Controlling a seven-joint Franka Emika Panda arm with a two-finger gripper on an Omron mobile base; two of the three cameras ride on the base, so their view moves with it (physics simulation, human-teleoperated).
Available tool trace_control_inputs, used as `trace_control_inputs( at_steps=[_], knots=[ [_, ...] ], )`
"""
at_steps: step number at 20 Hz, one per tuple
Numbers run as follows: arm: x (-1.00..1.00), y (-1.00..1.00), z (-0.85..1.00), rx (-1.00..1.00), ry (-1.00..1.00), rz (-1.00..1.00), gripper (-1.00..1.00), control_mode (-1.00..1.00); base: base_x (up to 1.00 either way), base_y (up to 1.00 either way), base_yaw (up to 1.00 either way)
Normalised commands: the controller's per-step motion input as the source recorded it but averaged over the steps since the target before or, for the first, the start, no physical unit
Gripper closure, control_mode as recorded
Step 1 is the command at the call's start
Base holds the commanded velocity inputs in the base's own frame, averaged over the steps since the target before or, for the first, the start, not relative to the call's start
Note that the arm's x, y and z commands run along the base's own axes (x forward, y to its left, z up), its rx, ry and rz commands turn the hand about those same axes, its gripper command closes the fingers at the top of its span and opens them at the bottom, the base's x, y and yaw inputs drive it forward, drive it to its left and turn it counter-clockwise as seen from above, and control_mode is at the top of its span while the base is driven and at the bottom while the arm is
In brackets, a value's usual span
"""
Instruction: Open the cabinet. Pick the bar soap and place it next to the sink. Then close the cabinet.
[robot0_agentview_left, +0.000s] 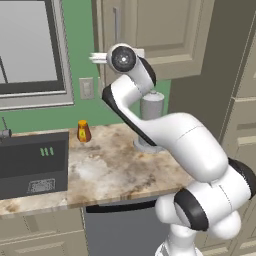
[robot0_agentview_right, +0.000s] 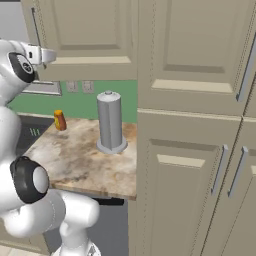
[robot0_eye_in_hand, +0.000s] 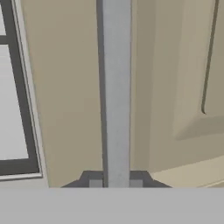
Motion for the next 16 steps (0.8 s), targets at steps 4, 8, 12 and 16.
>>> trace_control_inputs(
  at_steps=[4,8,12,16],
  knots=[
    [-0.61,-0.06,0.11,0.09,0.00,0.00,1.00,-1.00,0.00,0.00,0.00],
    [-0.67,-0.13,0.12,0.05,0.00,0.00,1.00,-1.00,0.00,0.00,0.00],
    [-0.69,-0.18,0.12,0.03,0.00,0.01,1.00,-1.00,0.00,0.00,0.00],
    [-0.60,-0.23,0.14,0.01,0.00,0.06,1.00,-1.00,0.00,0.00,0.00]
  ],
)
